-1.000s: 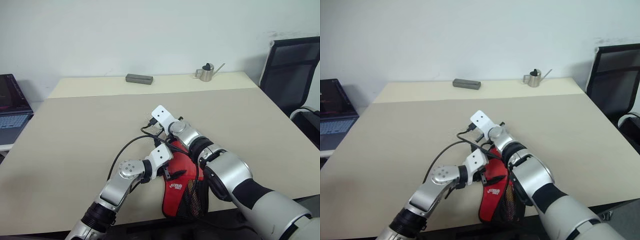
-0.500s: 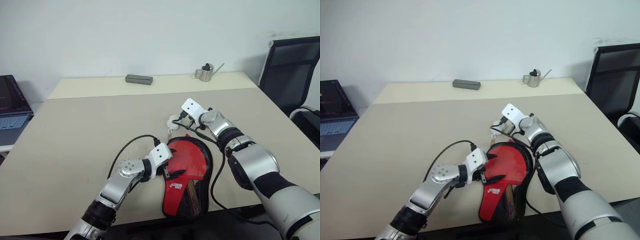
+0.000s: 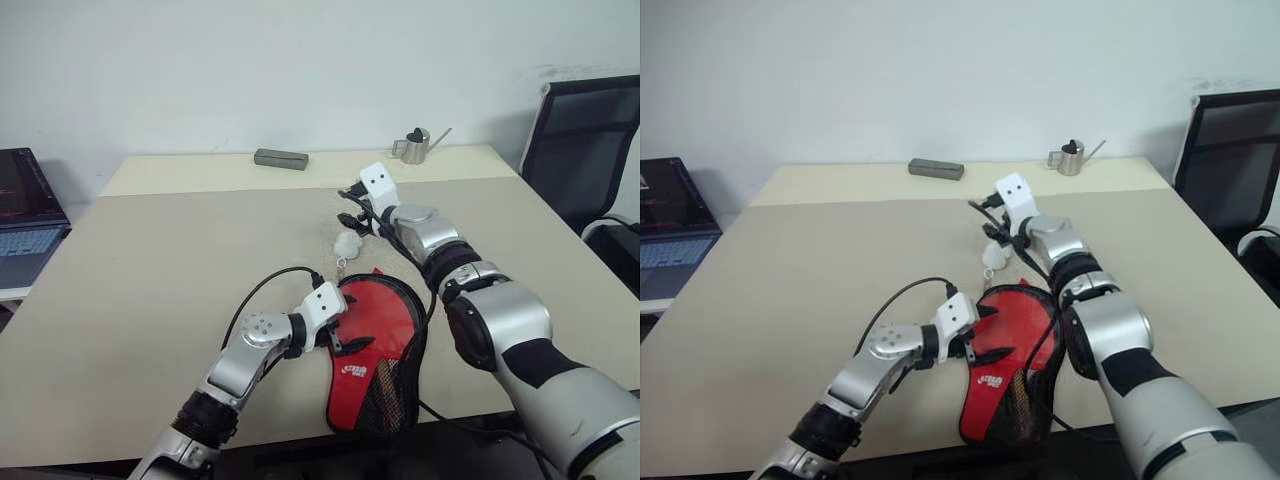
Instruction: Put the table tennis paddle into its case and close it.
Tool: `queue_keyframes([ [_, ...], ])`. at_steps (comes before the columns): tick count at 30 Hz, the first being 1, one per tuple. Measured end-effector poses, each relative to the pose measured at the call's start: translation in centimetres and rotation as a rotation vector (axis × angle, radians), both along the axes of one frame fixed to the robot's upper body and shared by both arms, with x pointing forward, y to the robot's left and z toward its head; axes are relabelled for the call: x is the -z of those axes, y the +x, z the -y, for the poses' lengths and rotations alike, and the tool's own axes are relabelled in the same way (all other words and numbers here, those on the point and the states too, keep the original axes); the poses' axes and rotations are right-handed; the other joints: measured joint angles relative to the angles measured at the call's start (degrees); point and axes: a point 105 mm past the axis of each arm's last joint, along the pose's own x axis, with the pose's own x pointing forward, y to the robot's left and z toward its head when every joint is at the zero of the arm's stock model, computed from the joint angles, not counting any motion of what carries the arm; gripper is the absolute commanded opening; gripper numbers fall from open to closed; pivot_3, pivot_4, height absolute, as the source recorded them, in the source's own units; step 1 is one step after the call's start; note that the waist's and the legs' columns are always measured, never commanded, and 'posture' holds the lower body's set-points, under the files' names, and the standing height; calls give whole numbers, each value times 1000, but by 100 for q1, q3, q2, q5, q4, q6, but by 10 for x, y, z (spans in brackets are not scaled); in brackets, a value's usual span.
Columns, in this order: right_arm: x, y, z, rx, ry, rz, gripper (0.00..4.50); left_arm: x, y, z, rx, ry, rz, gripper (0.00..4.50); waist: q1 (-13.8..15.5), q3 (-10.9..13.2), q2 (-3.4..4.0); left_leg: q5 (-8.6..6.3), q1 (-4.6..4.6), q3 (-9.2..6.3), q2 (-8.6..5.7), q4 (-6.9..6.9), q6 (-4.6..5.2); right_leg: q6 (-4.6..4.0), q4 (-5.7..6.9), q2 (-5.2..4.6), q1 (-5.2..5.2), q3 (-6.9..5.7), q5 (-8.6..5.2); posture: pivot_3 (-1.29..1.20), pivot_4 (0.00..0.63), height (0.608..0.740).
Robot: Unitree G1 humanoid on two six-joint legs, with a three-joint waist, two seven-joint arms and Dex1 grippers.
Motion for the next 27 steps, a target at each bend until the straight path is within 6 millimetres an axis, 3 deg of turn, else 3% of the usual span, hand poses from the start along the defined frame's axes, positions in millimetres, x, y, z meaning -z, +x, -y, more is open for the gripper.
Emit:
queue_keyframes([
  [13, 38, -6, -12, 126, -116, -14, 3964, 0, -1, -1, -33, -19, -1, 4500, -6, 3, 5, 0, -11, -5, 0, -1, 0, -22, -4, 2, -7, -1, 10, 0, 150, 740],
  [24, 73, -16, -9, 165, -186, -65, 3964, 1, -5, -4, -63, -19, -1, 4500, -17, 10, 16, 0, -10, -4, 2, -2, 0, -12, -3, 6, -9, 0, 3, 0, 150, 740],
  [27, 78, -18, -11, 170, -193, -69, 3364, 0, -7, -6, -65, -13, 2, 4500, -17, 14, 22, 0, -11, -5, 2, -2, 0, -7, -3, 6, -9, 0, -2, 0, 150, 740],
])
